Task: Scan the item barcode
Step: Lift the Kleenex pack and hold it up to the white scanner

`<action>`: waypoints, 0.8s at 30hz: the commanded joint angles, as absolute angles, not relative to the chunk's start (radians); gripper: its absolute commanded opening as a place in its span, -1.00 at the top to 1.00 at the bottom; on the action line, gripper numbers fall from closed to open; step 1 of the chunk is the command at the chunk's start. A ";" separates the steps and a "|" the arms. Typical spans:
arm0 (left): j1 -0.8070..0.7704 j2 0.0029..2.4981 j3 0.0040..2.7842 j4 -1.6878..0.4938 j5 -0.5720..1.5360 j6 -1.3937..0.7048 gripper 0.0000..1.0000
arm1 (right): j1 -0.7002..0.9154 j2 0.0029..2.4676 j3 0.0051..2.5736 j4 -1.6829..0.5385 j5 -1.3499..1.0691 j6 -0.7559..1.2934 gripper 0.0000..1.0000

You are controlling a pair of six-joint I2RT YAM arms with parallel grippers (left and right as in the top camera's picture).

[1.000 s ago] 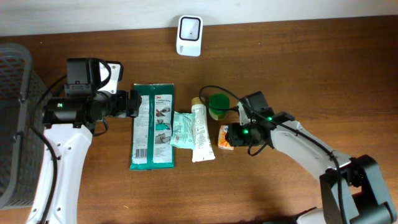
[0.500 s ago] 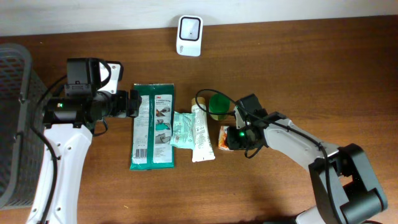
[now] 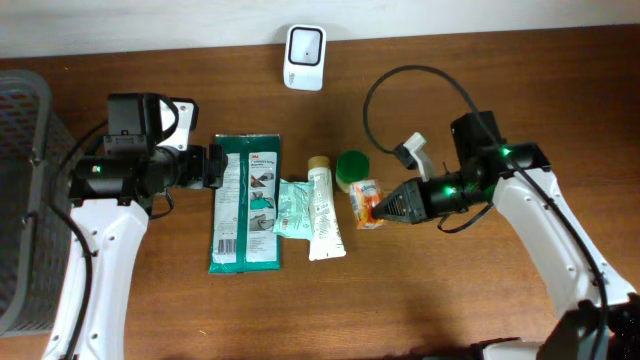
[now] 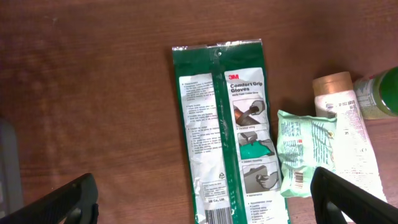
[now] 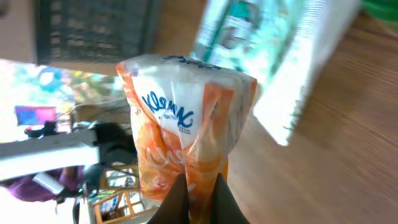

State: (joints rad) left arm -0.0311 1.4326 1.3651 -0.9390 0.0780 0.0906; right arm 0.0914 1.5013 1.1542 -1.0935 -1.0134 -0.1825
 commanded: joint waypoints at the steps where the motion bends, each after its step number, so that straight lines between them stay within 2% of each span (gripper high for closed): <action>1: -0.025 1.434 1.369 -0.937 0.079 0.110 -0.98 | 0.088 1.468 1.173 -1.097 -1.221 -0.236 0.92; 6: -0.025 1.434 1.369 -0.937 0.079 0.110 -0.98 | 0.088 1.465 1.173 -1.102 -1.314 -0.236 0.92; 21: -0.025 1.434 1.369 -0.937 0.079 0.111 -0.99 | 0.113 1.465 1.187 -1.095 -1.230 -0.228 0.92; 24: -0.025 1.434 1.369 -0.937 0.079 0.111 -0.99 | 0.174 1.465 1.240 -1.043 -1.133 -0.092 0.92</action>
